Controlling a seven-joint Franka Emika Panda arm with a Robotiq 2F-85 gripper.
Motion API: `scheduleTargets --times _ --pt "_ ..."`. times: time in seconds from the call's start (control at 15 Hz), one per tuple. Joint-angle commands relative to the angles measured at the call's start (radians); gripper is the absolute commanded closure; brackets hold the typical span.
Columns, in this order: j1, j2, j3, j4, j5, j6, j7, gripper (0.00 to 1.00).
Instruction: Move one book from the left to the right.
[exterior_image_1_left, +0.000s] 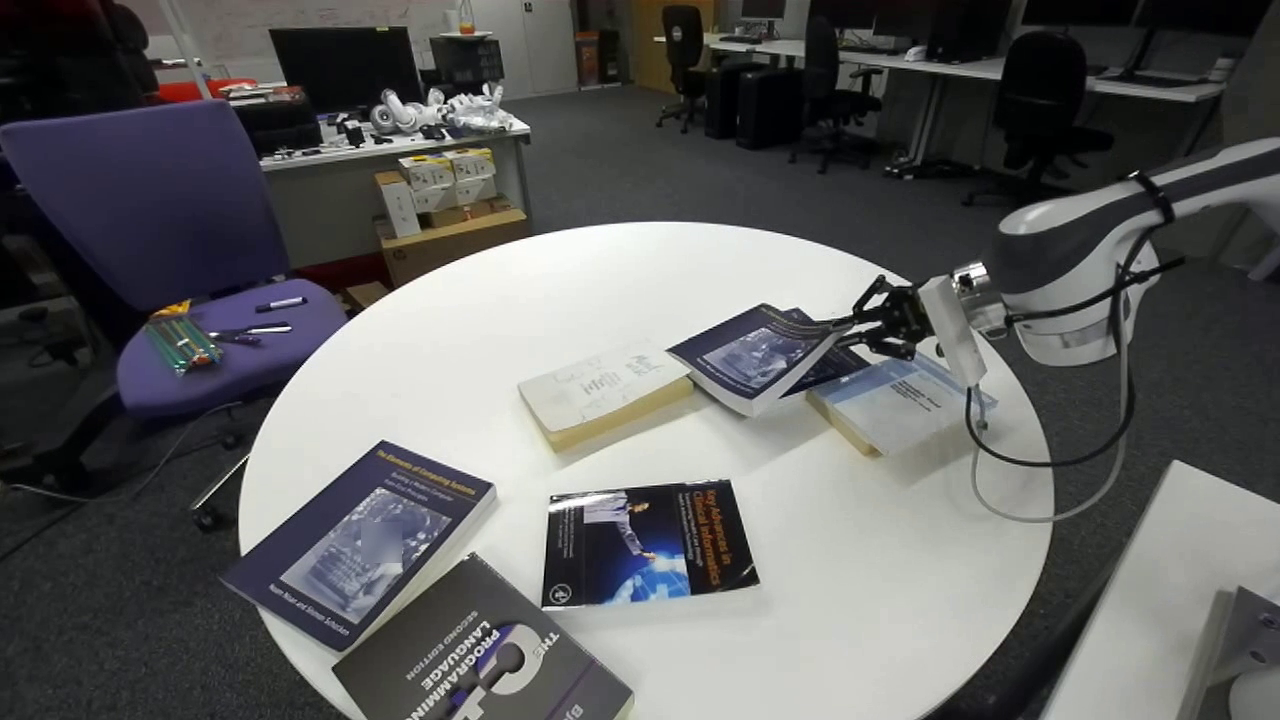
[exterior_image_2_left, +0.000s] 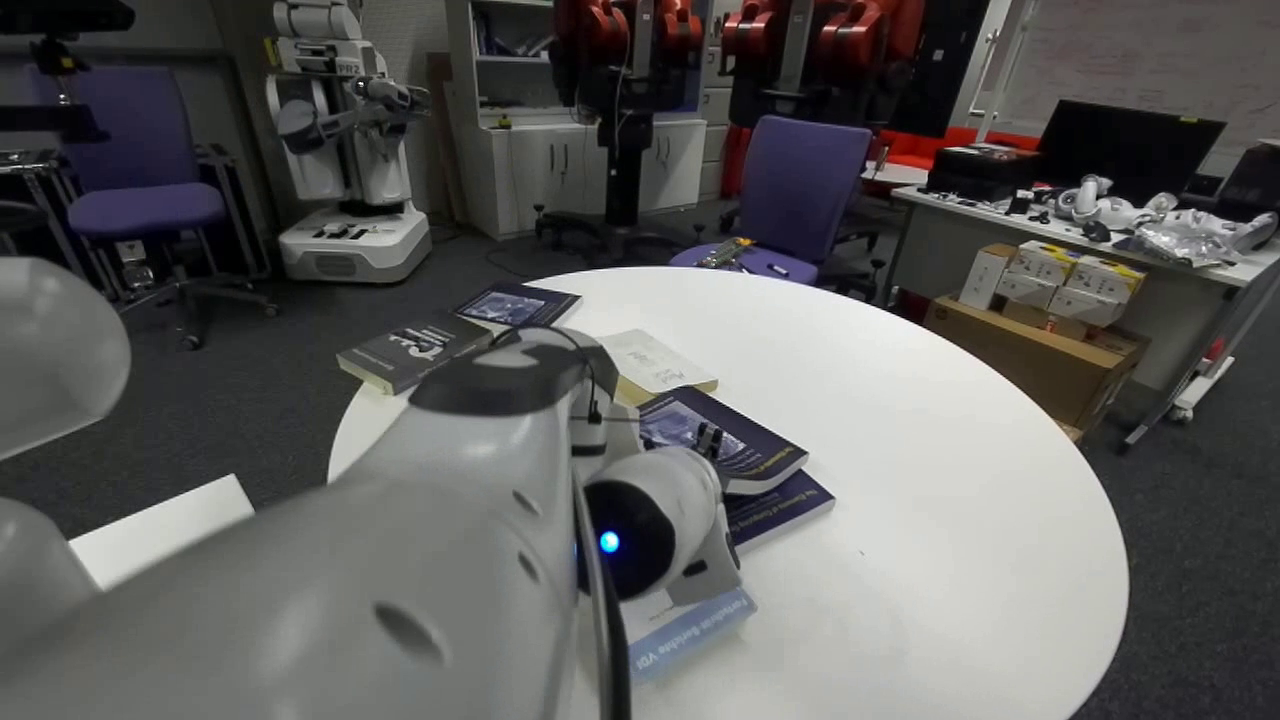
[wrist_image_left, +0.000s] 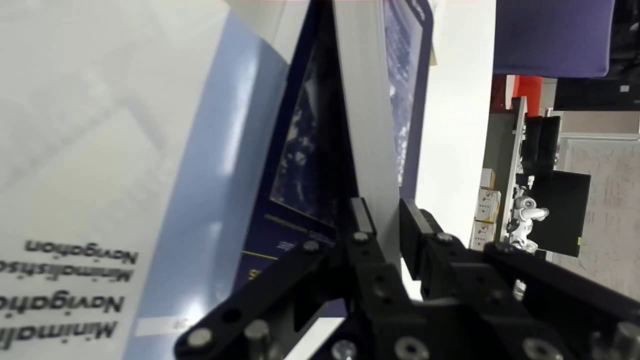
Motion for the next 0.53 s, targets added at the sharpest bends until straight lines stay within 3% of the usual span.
scheduleTargets --times 0.0,0.07,0.13,0.27,0.4,0.47 --pt "0.006 0.165 -0.071 0.061 -0.080 -0.001 -0.088 0.95" --pt "0.007 0.206 -0.093 0.077 -0.098 0.000 -0.102 0.88" --pt "0.013 0.246 -0.112 0.086 -0.119 0.000 -0.119 0.56" --pt "0.013 0.311 -0.111 0.081 -0.176 0.006 -0.142 0.53" --pt "0.023 0.368 -0.109 0.057 -0.235 0.005 -0.177 0.39" --pt "0.033 0.302 -0.101 -0.002 -0.333 0.005 -0.071 0.33"
